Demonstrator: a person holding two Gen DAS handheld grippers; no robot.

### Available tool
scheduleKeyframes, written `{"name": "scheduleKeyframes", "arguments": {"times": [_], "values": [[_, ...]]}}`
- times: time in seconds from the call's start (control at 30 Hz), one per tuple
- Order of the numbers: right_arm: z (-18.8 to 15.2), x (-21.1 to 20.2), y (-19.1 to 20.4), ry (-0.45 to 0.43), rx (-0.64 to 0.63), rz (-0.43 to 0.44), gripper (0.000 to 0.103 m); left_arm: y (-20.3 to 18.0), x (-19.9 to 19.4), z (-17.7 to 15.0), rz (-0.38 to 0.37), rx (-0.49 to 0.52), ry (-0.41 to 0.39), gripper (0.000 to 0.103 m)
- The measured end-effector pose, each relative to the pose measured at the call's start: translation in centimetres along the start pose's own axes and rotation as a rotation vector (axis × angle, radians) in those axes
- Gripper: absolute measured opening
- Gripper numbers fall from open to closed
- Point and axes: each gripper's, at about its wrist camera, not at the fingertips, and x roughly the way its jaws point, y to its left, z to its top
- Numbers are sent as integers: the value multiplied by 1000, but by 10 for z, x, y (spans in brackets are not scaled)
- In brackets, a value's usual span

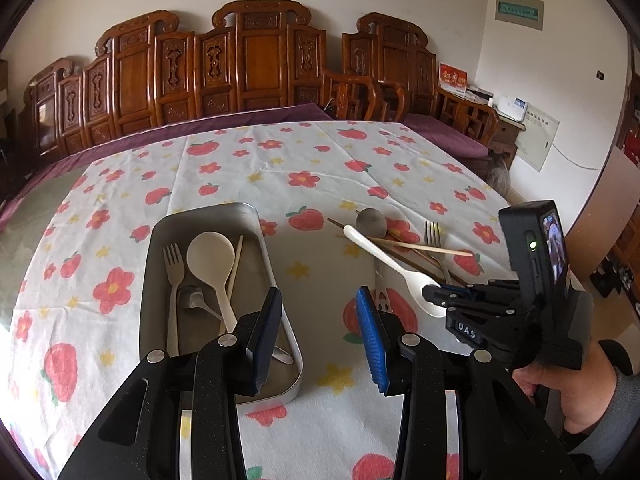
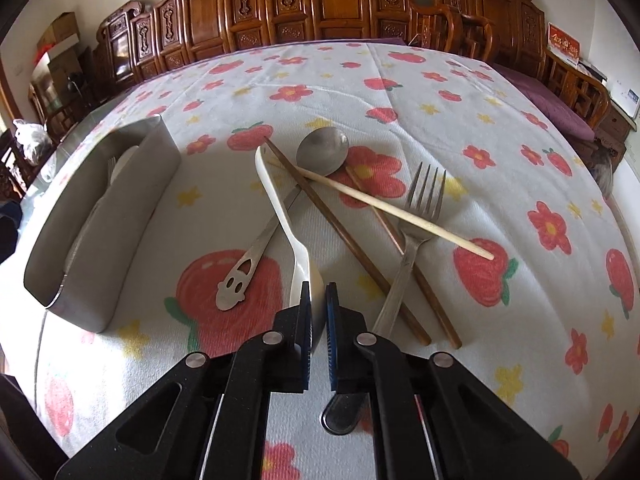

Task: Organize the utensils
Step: 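Lift the small white spoon with the right gripper while the left gripper approaches the chopsticks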

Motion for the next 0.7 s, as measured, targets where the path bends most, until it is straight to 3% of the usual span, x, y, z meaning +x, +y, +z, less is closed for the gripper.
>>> {"name": "scheduleKeyframes", "arguments": {"times": [0.27,0.43,0.7], "values": [[14,-32,-50,-95,5,15,7,-20,12,3,3,41,38,36],[15,-29,-82,-110,42,32,7,-35,28,8,8,75,75,36],[13,-25,-102,-131,68,41,7,-60,73,19,4,88,158,36]]}}
